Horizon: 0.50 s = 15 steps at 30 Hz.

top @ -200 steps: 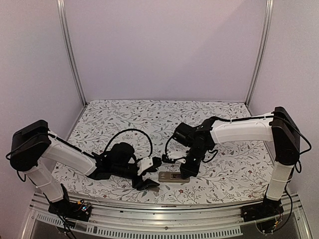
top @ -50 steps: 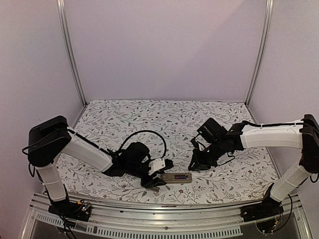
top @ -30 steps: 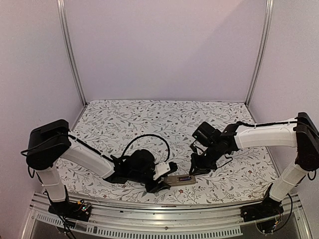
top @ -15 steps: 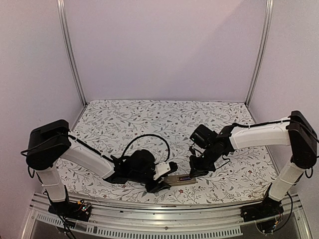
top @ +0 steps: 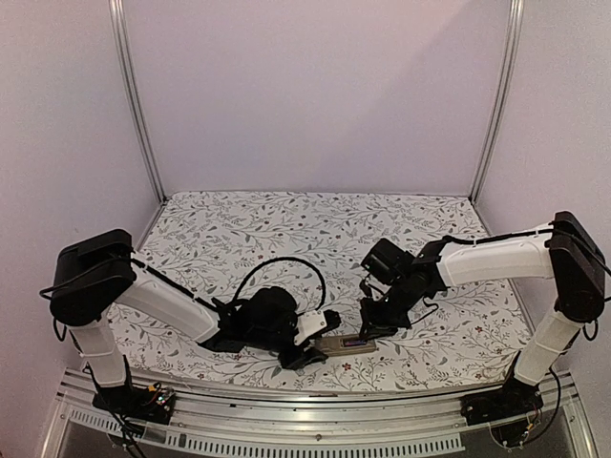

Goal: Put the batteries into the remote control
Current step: Load the battery into the battery compartment.

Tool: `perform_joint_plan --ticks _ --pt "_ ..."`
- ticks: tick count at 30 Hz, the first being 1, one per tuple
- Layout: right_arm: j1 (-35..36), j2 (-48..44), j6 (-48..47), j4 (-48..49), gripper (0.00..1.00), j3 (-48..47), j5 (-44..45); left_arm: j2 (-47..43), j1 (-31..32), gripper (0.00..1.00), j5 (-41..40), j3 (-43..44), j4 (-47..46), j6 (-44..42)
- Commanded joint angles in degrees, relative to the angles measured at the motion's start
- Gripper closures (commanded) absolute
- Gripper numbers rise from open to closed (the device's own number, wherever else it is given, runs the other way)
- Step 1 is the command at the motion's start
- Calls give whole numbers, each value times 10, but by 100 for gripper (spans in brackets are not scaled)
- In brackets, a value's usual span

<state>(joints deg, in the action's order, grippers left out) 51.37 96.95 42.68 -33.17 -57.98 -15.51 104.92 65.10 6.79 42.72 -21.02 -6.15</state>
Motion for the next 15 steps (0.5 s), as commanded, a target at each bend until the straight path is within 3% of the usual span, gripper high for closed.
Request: perform_joint_plan --ticks 1,8,15 --pt "3 3 -6 -34 87 -29 24 -2 8 46 0 -2 -14 2" --pt "6 -11 1 -52 82 -24 22 -1 8 46 1 -2 -14 1" --pt "12 -2 7 -38 84 -18 8 -1 9 46 3 -3 -14 1"
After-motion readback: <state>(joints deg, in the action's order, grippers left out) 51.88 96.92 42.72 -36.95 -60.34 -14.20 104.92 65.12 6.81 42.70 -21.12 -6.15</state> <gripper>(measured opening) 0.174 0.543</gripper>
